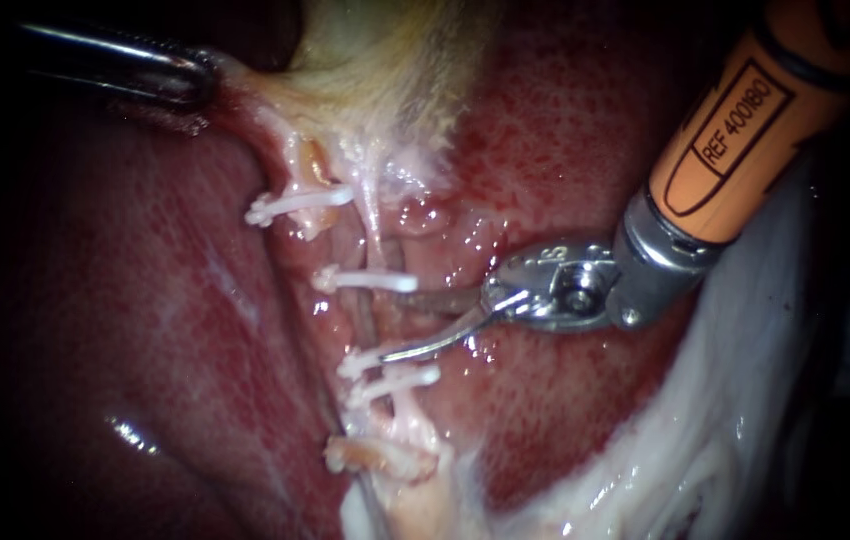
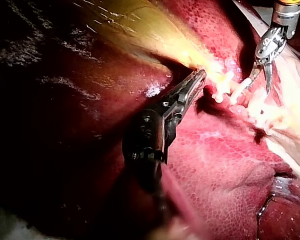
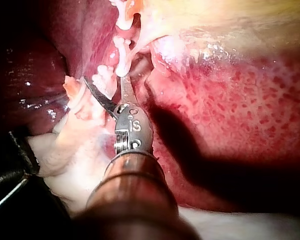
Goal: Go to the cutting position right tube
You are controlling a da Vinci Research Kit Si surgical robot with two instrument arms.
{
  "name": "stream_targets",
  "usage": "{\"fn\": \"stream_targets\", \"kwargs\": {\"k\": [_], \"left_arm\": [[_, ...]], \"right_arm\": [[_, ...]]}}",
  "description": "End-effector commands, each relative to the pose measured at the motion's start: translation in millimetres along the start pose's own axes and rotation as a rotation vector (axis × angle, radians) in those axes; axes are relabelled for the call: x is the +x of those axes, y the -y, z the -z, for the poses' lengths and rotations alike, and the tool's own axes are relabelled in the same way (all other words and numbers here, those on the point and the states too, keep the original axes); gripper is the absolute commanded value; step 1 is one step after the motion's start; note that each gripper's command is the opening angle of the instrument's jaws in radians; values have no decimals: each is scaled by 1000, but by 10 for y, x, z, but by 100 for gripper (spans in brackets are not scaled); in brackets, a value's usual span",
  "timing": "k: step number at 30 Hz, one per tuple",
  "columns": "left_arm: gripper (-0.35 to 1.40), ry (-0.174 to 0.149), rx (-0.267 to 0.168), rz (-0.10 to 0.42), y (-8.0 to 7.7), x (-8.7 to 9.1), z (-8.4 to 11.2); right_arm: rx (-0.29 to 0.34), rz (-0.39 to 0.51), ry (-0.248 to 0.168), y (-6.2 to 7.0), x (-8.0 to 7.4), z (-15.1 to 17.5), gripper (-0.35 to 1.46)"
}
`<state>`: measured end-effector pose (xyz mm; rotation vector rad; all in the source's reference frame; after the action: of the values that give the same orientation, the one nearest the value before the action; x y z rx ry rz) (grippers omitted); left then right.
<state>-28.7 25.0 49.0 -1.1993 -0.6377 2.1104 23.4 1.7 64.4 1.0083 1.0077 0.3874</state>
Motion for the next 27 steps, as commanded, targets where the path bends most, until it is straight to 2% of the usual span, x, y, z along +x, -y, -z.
{"fn": "stream_targets", "kwargs": {"k": [1,4,10,14,21,27], "left_arm": [[-35,0,1,0,0,0,-1],[-35,0,1,0,0,0,-1],[-35,0,1,1,0,0,-1],[-35,0,1,1,0,0,-1],[-35,0,1,1,-1,0,-1],[-35,0,1,1,-1,0,0]], "right_arm": [[19,5,-2,-1,1,-3,137],[58,20,4,-5,1,-11,132],[119,28,-13,-15,2,-34,130],[166,8,-57,-22,9,-49,129],[197,-4,-105,-24,20,-59,127],[201,-6,-115,-23,26,-61,125]]}}
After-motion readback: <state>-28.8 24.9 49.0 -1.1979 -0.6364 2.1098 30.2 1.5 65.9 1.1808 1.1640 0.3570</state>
